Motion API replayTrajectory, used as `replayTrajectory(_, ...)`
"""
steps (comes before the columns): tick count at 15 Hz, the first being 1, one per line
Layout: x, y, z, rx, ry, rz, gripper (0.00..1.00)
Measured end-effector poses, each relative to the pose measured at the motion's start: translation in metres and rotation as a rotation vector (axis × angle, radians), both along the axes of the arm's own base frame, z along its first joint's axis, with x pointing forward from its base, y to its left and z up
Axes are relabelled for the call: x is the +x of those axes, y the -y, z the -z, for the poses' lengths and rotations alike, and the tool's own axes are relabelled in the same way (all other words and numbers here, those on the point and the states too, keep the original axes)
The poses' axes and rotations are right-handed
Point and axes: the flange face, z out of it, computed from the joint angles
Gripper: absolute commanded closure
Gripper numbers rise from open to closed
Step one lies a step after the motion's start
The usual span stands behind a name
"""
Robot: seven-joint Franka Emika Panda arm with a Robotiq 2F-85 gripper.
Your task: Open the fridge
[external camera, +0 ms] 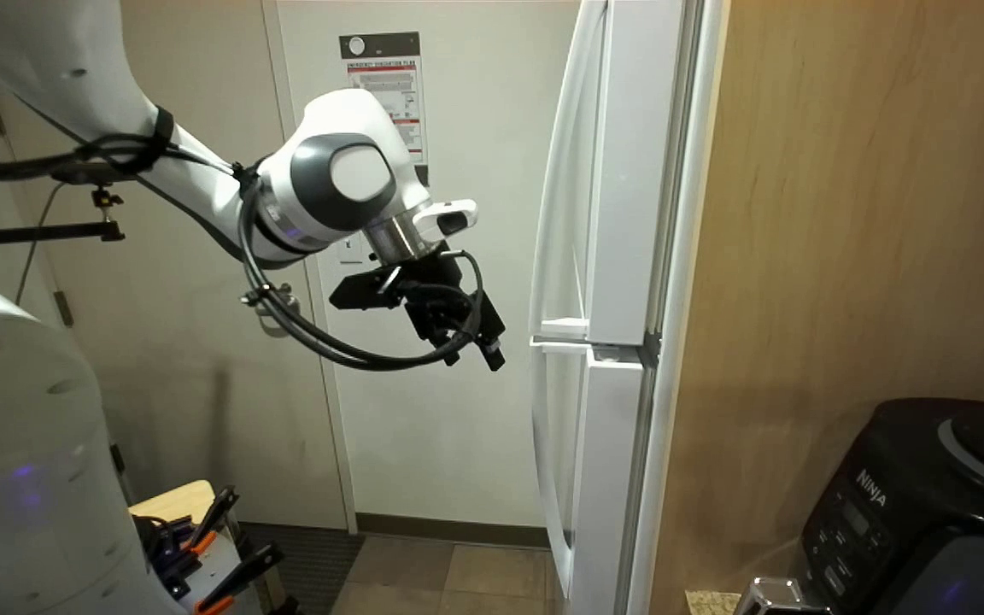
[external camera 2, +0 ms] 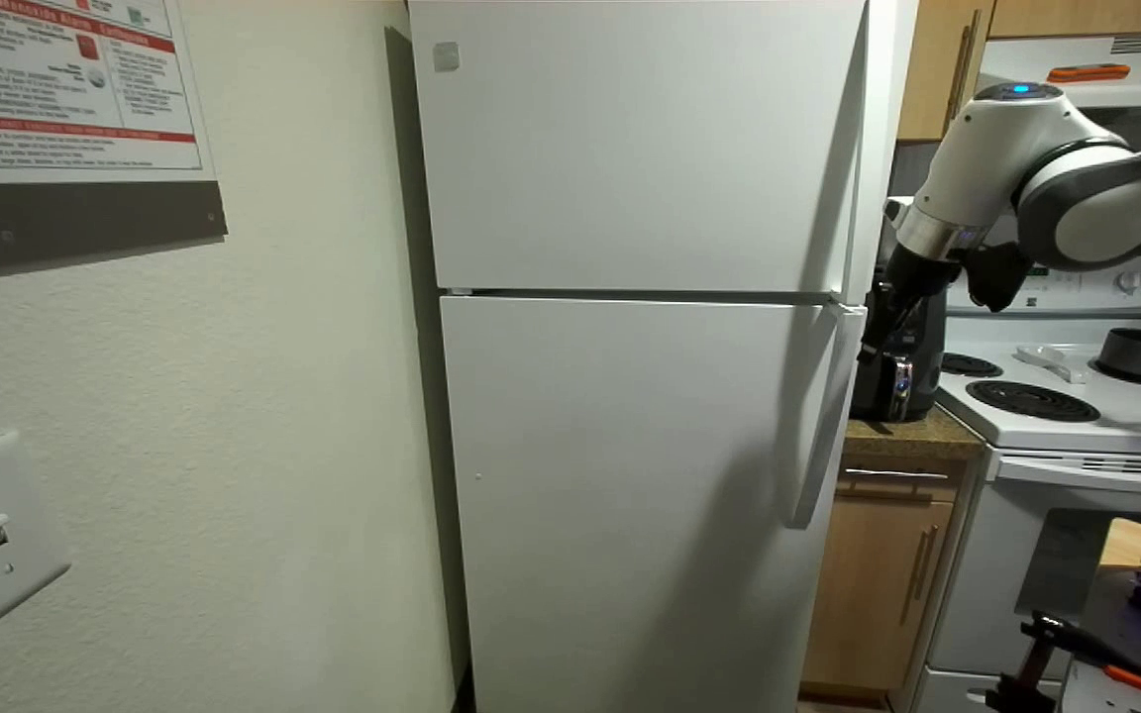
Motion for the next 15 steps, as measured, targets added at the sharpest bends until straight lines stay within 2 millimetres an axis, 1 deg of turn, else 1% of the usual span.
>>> replayTrajectory(4,0.001,0.017,0.017,-0.056,0.039,0.046,0.0)
replayTrajectory(7,0.001,0.023,0.026,-0.082,0.1,0.04,0.0)
replayTrajectory(10,-0.001,0.022,0.031,-0.096,0.164,0.023,0.0)
replayTrajectory(15,-0.011,0.012,0.037,-0.113,0.279,-0.036,0.0)
